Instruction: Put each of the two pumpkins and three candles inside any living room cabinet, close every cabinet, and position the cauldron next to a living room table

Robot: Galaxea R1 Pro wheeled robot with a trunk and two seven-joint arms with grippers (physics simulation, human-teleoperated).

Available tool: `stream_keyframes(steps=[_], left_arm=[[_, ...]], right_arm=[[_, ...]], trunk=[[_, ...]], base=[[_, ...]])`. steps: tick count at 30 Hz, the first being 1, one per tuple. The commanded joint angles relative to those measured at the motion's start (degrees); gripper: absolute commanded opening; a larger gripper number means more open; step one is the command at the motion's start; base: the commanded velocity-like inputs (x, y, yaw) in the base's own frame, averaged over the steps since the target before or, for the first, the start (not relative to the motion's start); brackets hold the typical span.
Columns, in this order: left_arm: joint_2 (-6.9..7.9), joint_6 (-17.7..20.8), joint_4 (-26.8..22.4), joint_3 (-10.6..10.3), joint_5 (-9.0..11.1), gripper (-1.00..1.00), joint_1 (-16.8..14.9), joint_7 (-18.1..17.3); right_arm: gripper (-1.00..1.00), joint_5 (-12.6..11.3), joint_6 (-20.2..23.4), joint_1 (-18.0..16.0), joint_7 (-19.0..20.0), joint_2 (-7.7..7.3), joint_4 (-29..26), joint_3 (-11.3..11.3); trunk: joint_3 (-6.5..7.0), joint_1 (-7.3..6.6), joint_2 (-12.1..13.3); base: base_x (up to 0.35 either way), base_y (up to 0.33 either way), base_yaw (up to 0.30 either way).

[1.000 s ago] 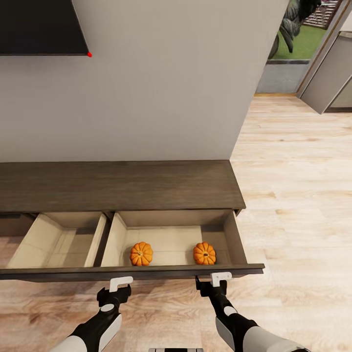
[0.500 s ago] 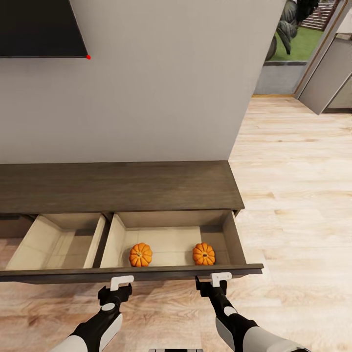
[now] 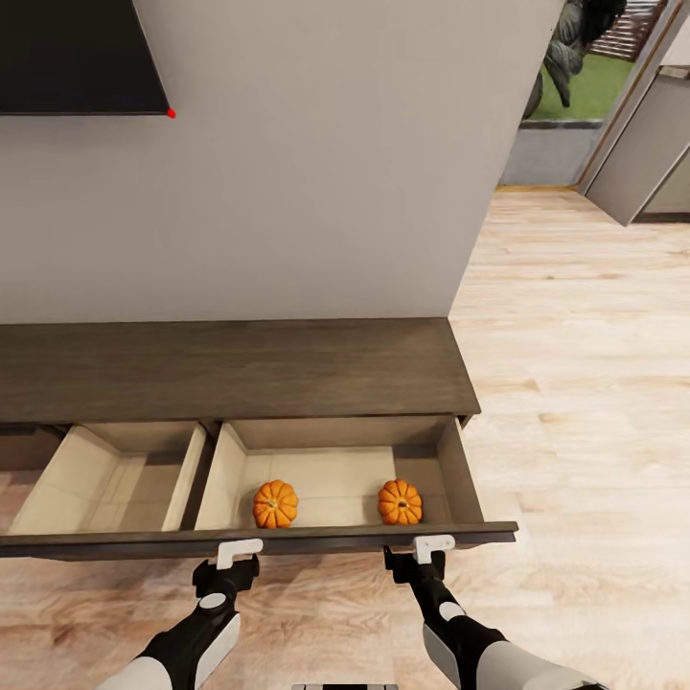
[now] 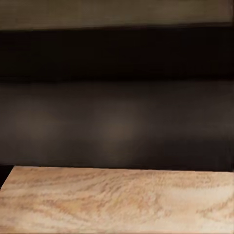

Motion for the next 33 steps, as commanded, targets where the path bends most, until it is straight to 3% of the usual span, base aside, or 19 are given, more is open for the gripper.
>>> stream_keyframes(steps=[1,33], left_arm=[[0.0,0.0,0.0,0.0,0.0,1.0,0.0,0.0],[0.0,0.0,-0.1,0.0,0.0,1.0,0.0,0.0]], right_arm=[[1.0,0.1,0.0,-0.1,-0.1,0.01,-0.2,0.3],[1.0,0.1,0.0,-0.1,-0.1,-0.08,-0.2,0.3]], trunk=[[0.01,0.0,0.0],[0.01,0.0,0.0]], base=[[0.286,0.0,0.0],[0.327,0.0,0.0]])
